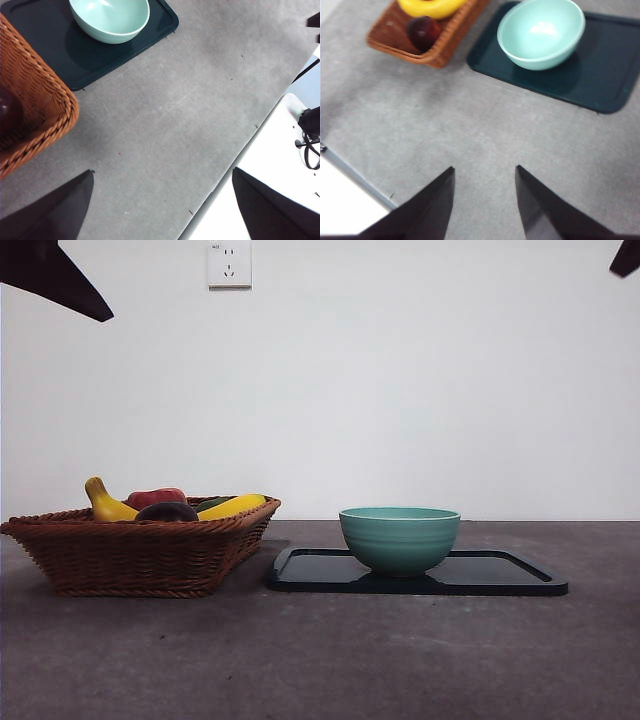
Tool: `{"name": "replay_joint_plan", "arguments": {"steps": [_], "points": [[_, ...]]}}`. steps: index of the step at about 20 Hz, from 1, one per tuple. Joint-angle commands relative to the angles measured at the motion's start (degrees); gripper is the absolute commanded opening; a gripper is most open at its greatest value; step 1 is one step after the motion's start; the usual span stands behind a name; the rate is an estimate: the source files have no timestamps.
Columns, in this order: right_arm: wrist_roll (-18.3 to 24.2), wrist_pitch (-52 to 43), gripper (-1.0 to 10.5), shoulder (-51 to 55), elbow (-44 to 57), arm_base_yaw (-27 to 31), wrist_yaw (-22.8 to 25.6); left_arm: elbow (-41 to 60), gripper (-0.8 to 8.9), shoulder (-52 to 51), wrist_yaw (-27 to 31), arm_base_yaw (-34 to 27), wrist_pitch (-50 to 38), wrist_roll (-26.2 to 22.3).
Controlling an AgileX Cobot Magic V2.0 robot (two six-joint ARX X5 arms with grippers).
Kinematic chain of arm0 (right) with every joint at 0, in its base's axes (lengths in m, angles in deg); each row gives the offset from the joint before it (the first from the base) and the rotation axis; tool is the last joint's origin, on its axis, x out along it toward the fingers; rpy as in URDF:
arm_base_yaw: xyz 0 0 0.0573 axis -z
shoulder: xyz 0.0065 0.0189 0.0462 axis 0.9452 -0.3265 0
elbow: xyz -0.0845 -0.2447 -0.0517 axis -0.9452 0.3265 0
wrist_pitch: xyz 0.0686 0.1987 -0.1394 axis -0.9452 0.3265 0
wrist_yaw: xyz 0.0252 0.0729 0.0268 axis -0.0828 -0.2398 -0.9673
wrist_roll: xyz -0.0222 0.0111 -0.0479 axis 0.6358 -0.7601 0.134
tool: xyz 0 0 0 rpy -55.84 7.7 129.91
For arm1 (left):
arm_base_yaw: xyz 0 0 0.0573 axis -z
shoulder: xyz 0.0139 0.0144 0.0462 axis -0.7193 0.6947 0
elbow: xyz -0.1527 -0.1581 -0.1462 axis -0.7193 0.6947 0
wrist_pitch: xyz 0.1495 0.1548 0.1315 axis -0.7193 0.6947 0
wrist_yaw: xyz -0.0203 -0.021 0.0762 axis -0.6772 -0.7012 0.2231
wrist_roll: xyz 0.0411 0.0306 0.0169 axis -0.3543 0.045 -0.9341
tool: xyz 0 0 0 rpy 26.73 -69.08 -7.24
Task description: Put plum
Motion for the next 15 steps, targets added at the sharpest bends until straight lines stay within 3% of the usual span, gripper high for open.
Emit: {"name": "replay_joint_plan", "arguments": {"steps": [1, 7, 15], "points": [[-3.43, -2.25, 2.0, -2.4, -0.42, -0.22, 0.52, -0.57, 4.33, 0.26, -0.35, 0.37, -0.46, 0.22], [-6.95, -15.63, 2.3, -19.54, -3.89, 1.53, 1.7, -0.57, 4.33, 0.24, -0.33, 0.37, -1.09, 0.24], [-1.88, -14.53, 2.3, -50.45, -25.09, 4.35, 3.78, -0.57, 4.33, 0.24, -0.33, 0.37, -1.09, 0.22]]}}
